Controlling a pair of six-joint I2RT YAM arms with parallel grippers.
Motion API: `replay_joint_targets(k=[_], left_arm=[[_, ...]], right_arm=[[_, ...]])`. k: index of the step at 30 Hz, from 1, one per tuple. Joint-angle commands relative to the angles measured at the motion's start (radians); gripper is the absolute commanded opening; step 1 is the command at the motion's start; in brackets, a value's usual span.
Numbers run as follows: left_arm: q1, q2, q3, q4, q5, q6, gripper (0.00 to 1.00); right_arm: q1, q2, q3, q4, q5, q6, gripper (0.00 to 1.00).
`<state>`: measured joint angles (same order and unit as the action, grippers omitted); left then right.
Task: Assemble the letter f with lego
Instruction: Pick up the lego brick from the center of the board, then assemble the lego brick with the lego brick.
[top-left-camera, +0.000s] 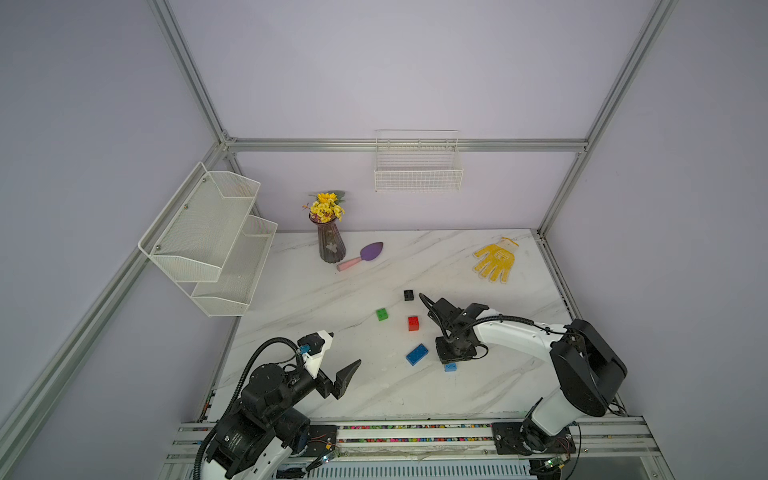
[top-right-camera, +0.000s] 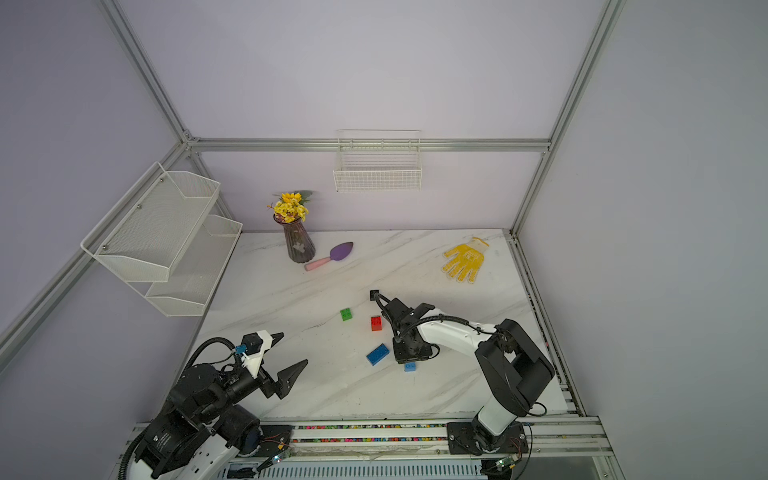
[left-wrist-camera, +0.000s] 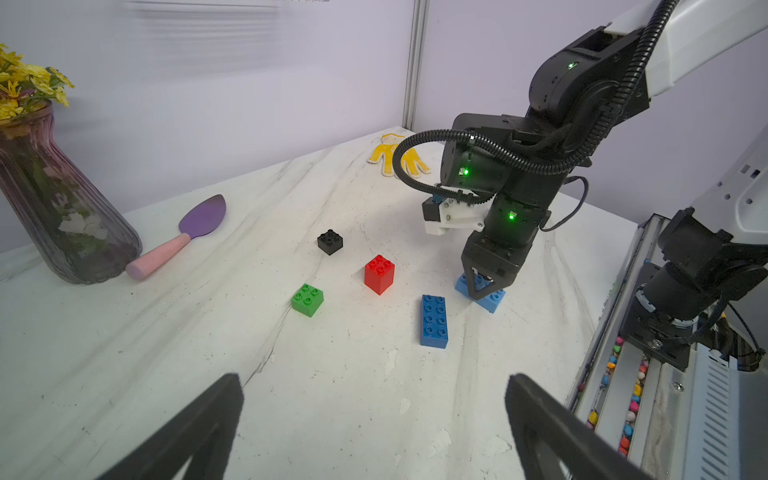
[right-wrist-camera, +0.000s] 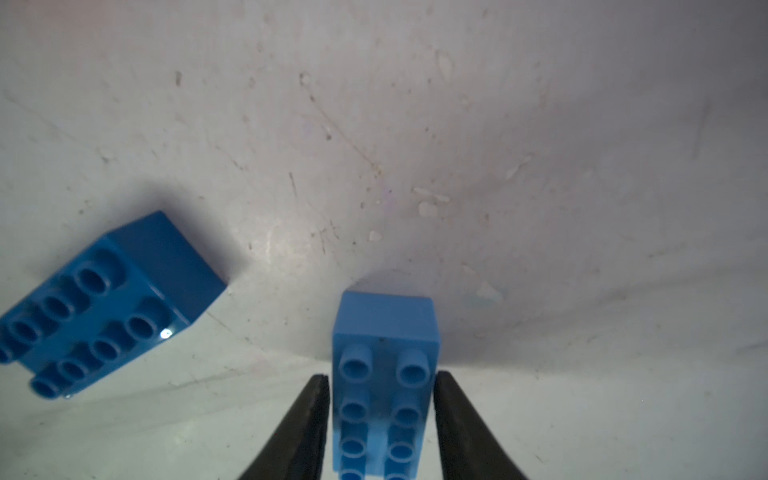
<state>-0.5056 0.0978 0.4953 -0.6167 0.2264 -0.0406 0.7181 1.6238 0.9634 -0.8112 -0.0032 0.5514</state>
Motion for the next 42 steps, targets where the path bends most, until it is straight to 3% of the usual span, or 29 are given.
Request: replay_joint_targets(k=[1,10,16,21,24,34,42], left_arm=[[-0.005,-0.004,-0.005,0.025,-0.008,0.011,1.0],[-0.005,-0.003,-0.004,0.025,-0.009,0.011,1.0],[-0.006,-0.001,-0.005,0.024,-0.01,0.011,1.0],[-0.007,-0.003,-0.005,0.025,-0.013,0.011,1.0],[-0.007,-0.007,-0.005,0.025,-0.014,0.013,1.0],[-0.007,-0.02,-0.005,0.021,-0.02,0.024,1.0],[-0.007,-0.02,-0.006,0.021,-0.019,0.03,1.0]], right_arm=[[0.003,0.007,0.017,0.001,0.001,-0.002,0.36],[0.004,0.004,0.168,-0.138,0.032,-0.104,0.01],[0.001,0.004,0.33,-0.182,0.086,-0.362,0.0],[0.002,0.018,0.432,-0.142,0.008,-0.716,0.0],[-0.003,0.056,0.508,-0.145,-0.018,-0.862,0.0],[-0.041,0.262,0.699,-0.216,-0.103,-1.259,0.0],[-0.049,0.357,0.852,-0.385,-0.116,-1.457,0.0]])
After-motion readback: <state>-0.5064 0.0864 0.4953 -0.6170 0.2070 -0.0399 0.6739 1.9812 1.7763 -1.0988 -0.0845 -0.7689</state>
